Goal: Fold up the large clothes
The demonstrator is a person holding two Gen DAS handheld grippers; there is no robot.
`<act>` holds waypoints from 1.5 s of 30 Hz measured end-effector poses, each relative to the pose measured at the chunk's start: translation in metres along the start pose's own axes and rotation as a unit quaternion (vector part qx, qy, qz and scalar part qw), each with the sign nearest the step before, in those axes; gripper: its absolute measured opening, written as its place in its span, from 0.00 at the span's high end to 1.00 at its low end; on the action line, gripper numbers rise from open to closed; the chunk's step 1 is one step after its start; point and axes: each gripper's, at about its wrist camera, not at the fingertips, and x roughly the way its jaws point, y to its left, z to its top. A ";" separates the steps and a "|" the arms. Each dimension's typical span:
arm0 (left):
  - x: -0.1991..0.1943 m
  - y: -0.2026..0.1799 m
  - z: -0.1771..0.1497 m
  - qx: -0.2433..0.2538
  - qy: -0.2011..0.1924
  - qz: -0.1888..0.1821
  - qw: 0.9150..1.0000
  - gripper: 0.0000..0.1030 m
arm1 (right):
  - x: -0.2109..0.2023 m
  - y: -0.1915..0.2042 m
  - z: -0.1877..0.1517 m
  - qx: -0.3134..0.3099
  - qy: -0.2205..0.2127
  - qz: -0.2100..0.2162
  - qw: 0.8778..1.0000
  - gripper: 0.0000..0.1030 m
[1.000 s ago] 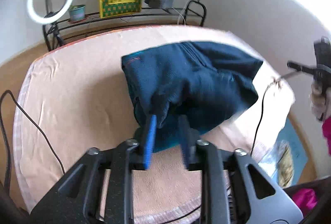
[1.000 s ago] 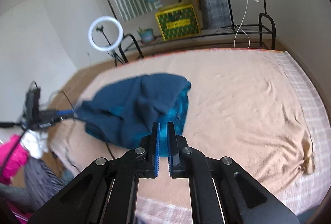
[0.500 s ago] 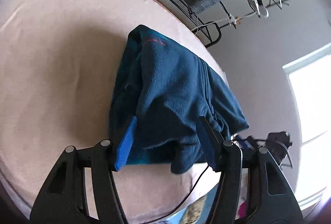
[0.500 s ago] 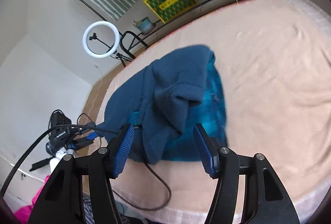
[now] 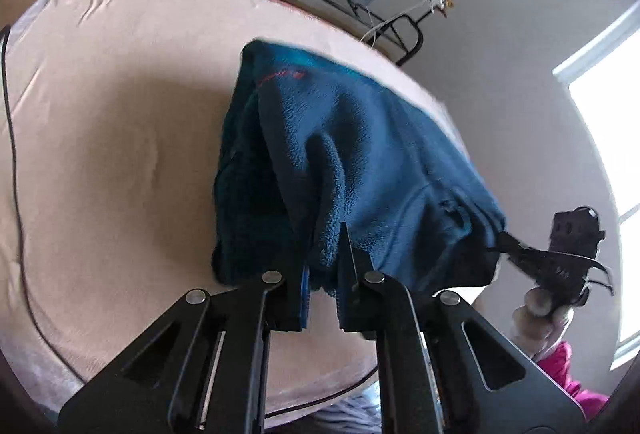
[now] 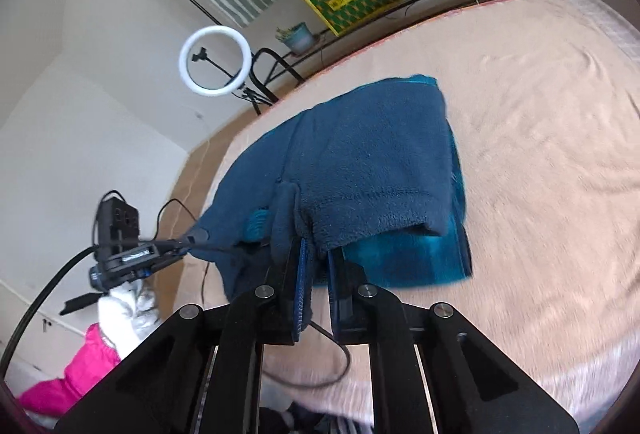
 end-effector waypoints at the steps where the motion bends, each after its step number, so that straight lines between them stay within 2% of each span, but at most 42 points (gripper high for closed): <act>1: 0.006 0.002 -0.004 0.007 0.007 0.013 1.000 0.93 | 0.000 -0.005 -0.009 0.003 0.003 -0.004 1.000 0.92; 2: 0.020 0.010 -0.010 0.004 0.025 0.032 0.999 0.93 | 0.006 -0.010 -0.015 0.010 0.012 -0.010 1.000 0.92; 4: 0.037 0.023 -0.017 -0.010 0.041 0.045 0.998 0.93 | 0.030 -0.028 -0.033 0.031 0.044 -0.032 0.998 0.92; 7: 0.039 0.020 -0.015 0.003 0.031 0.055 0.998 0.92 | 0.055 -0.038 -0.042 0.017 0.052 -0.073 0.996 0.92; 8: 0.033 0.015 -0.014 0.010 0.032 0.057 0.998 0.91 | 0.057 -0.040 -0.040 0.022 0.053 -0.072 0.996 0.92; 10: 0.019 0.008 -0.016 0.023 0.027 0.056 0.998 0.87 | 0.054 -0.039 -0.034 0.027 0.062 -0.059 0.996 0.90; 11: 0.008 0.005 -0.017 0.031 0.022 0.054 0.998 0.85 | 0.048 -0.035 -0.032 0.017 0.065 -0.053 0.996 0.86; 13: -0.008 0.002 -0.018 0.031 0.013 0.047 0.998 0.83 | 0.031 -0.022 -0.029 -0.022 0.076 -0.063 0.995 0.86; 15: -0.023 0.005 -0.014 0.015 0.004 0.026 1.000 0.73 | 0.017 -0.011 -0.029 -0.057 0.086 -0.064 0.993 0.86; 16: -0.029 0.006 -0.011 0.007 -0.007 0.020 1.000 0.62 | 0.006 -0.003 -0.030 -0.079 0.085 -0.063 0.991 0.86; 17: -0.032 0.007 -0.009 0.000 -0.016 0.017 1.000 0.59 | -0.001 0.003 -0.030 -0.094 0.081 -0.063 0.990 0.86; 20: -0.031 0.004 0.008 -0.011 -0.036 0.011 0.999 0.59 | -0.025 0.018 -0.024 -0.141 0.041 -0.072 0.987 0.86; 22: -0.022 -0.008 0.020 0.009 -0.039 0.011 0.999 0.59 | -0.023 0.030 -0.007 -0.169 0.012 -0.084 0.982 0.86; 24: -0.005 -0.015 0.026 0.026 -0.023 0.007 0.999 0.59 | -0.014 0.034 0.005 -0.186 -0.004 -0.091 0.978 0.85; 26: 0.016 -0.018 0.027 0.038 0.001 0.020 0.999 0.59 | 0.005 0.036 0.017 -0.198 -0.004 -0.097 0.975 0.85; 28: 0.036 -0.014 0.020 0.053 0.025 0.041 0.997 0.59 | 0.031 0.030 0.021 -0.216 0.006 -0.134 0.967 0.85; 30: 0.050 -0.005 0.002 0.067 0.049 0.063 0.995 0.59 | 0.053 0.018 0.016 -0.219 0.037 -0.152 0.963 0.85; 32: 0.047 -0.002 -0.013 0.094 0.035 0.066 0.993 0.55 | 0.074 -0.005 -0.005 -0.191 0.079 -0.147 0.967 0.85; 33: 0.044 -0.002 -0.015 0.104 0.040 0.067 0.992 0.55 | 0.080 -0.014 -0.015 -0.184 0.093 -0.145 0.968 0.85; 35: 0.037 -0.004 -0.014 0.104 0.046 0.069 0.991 0.55 | 0.073 -0.015 -0.026 -0.204 0.072 -0.142 0.966 0.85; 37: 0.027 -0.011 -0.009 0.112 0.049 0.080 0.989 0.56 | 0.064 -0.012 -0.021 -0.187 0.072 -0.134 0.971 0.85; 39: 0.012 -0.023 -0.001 0.129 0.025 0.084 0.988 0.56 | 0.050 -0.005 -0.013 -0.189 0.068 -0.116 0.973 0.85; 40: 0.004 -0.030 0.003 0.134 0.009 0.084 0.987 0.56 | 0.042 0.003 -0.008 -0.207 0.057 -0.122 0.969 0.85; 43: -0.008 -0.050 0.027 0.140 -0.040 0.088 0.985 0.56 | 0.033 0.021 0.007 -0.233 0.020 -0.152 0.960 0.85; 45: -0.003 -0.061 0.044 0.148 -0.057 0.100 0.982 0.56 | 0.035 0.028 0.023 -0.243 -0.006 -0.191 0.951 0.84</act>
